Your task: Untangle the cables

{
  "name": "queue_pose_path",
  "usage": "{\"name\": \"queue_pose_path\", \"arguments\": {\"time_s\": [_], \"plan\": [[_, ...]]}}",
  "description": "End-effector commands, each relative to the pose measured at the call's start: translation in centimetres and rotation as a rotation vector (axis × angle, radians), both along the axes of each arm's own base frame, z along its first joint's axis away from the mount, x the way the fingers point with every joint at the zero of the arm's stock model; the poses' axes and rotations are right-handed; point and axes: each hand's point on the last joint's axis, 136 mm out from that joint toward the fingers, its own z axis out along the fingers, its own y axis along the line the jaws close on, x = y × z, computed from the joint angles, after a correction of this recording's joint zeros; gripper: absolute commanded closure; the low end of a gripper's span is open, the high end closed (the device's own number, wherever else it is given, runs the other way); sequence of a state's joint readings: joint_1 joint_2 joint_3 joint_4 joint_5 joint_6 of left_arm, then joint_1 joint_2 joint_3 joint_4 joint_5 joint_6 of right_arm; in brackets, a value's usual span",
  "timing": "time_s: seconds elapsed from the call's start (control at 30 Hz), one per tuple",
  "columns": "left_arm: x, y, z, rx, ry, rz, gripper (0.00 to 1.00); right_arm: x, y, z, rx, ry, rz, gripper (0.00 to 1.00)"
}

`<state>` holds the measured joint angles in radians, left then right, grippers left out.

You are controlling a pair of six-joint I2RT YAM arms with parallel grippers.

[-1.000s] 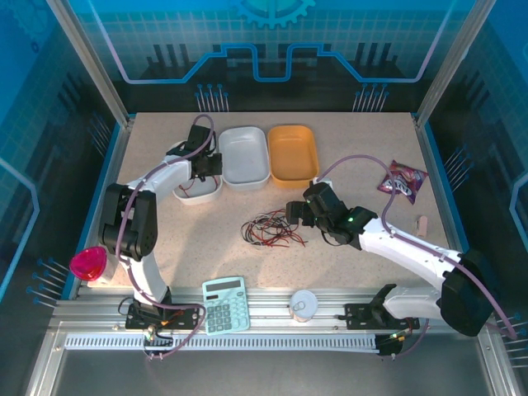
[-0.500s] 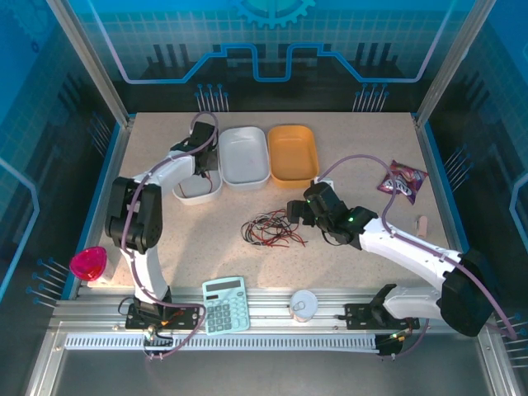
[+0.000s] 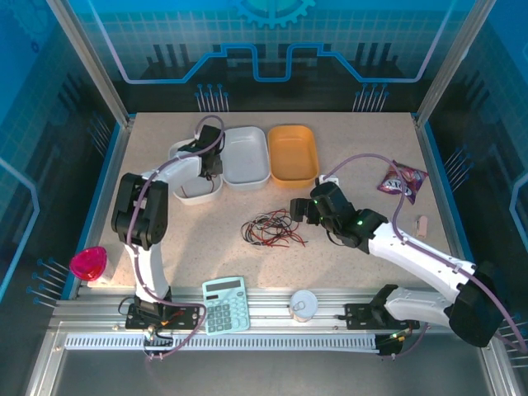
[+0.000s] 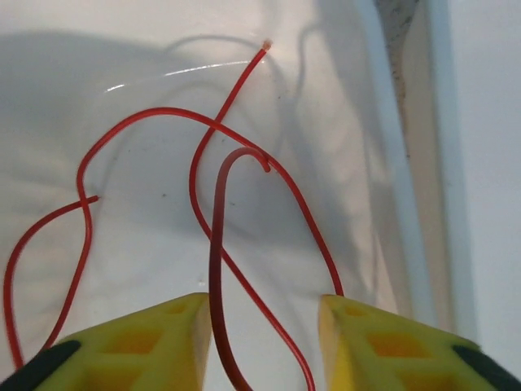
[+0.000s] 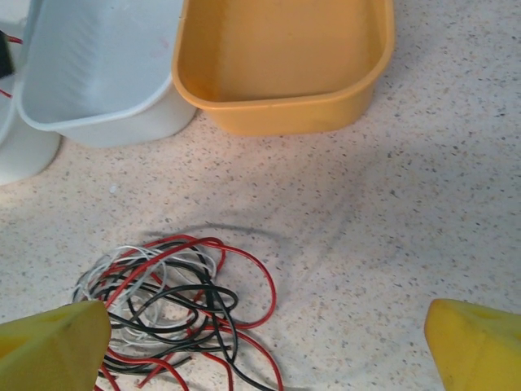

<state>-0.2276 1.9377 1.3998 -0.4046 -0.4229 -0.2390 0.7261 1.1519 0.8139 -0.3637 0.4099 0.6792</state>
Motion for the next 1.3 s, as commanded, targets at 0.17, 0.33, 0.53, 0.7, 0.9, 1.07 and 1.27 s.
{"name": "queue_pose_path", "arguments": {"time_s": [0.17, 0.33, 0.53, 0.7, 0.9, 1.07, 1.27], "plan": [[-2.9, -0.5, 7.1, -0.080, -0.115, 0.036, 0.39, 0.7, -0.5, 0.1, -0.077, -0.002, -0.019, 0.00], [-5.3, -2.0, 9.8, -0.155, -0.177, 0.007, 0.18, 0.8, -1.2, 0.2, -0.085, -0.016, -0.033, 0.00], [-8.9, -7.7, 11.2, -0.281, -0.202, -0.180, 0.01, 0.5, -2.9, 0.2, -0.058, 0.000, -0.095, 0.00], [-12.9, -13.5, 10.8, -0.361, -0.185, -0.396, 0.01, 0.2, -4.6, -0.1, -0.027, 0.000, -0.154, 0.00], [-17.1, -19.2, 9.9, -0.430, -0.175, -0.597, 0.01, -0.1, -6.7, -0.6, 0.027, 0.035, -0.224, 0.00], [-17.2, -22.4, 8.4, -0.430, -0.115, -0.636, 0.07, -0.3, -7.8, -1.3, 0.070, 0.072, -0.293, 0.00], [-16.3, -24.9, 6.8, -0.389, -0.026, -0.631, 0.34, -1.2, -8.5, -2.3, 0.066, 0.113, -0.326, 0.00]]}}
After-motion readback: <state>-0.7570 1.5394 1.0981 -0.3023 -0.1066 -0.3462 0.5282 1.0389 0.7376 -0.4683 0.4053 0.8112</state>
